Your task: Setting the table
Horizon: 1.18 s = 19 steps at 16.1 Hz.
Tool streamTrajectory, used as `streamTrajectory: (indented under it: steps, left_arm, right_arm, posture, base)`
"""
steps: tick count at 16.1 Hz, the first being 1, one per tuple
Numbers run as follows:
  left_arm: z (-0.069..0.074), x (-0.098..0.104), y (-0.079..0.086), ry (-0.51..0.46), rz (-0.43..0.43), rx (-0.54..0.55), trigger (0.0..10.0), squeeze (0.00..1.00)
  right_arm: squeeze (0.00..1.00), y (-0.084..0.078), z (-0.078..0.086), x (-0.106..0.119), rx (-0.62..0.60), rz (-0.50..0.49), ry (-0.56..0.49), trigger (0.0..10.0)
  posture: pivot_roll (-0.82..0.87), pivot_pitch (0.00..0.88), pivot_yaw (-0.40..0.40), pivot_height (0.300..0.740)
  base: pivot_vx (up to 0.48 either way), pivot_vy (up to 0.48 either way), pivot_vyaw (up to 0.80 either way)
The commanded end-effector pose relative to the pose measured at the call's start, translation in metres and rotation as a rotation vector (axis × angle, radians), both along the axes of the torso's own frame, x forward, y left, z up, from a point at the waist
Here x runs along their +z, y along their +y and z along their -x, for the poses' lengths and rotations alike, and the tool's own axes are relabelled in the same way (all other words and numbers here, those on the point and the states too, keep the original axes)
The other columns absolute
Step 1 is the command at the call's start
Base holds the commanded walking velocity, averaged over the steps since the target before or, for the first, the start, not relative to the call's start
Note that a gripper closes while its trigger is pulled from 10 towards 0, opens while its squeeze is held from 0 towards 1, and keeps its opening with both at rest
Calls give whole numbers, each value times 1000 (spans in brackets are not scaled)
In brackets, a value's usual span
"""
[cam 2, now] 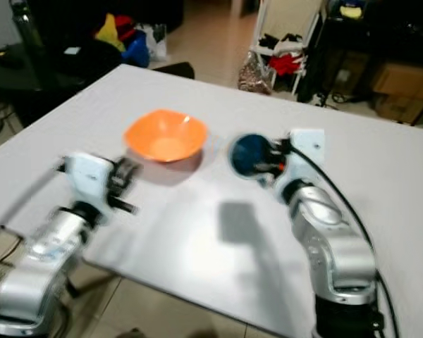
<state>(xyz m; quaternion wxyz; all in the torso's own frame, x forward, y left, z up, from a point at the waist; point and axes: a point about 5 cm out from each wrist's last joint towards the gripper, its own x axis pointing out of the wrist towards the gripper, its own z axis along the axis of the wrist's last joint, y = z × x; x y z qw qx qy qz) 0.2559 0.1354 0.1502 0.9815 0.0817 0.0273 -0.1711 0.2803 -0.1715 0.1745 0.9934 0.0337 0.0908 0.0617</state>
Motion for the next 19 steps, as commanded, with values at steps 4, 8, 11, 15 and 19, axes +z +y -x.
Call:
streamTrajectory:
  steps: [4, 8, 11, 15, 19]
  left_arm:
    - [1, 9, 13, -33, -30, 30, 10000, 0]
    - [10, 19, 27, -52, -46, 11, 10000, 0]
    - [9, 23, 37, -52, -92, -38, 10000, 0]
    - [10, 34, 43, 4, -175, -266, 10000, 0]
    - [15, 37, 36, 96, -203, -470, 10000, 0]
  right_arm:
    - [0, 12, -2, 2, 83, -5, 11, 10000]
    - [0, 17, -10, 11, 207, -53, 109, 10000]
    - [0, 17, -29, 22, 265, -12, 106, 10000]
    - [0, 24, -69, 31, 452, 131, 264, 10000]
    - [0, 26, -93, 12, 481, 152, 442, 10000]
  posture:
    - [165, 0, -47, 727]
    - [173, 0, -49, 727]
    - [177, 0, -41, 727]
    - [174, 0, -29, 727]
    - [183, 0, -21, 727]
  base:
    - [316, 0, -572]
    - [73, 0, 0]
    - [0, 0, 0]
    - [0, 0, 0]
    - [0, 0, 0]
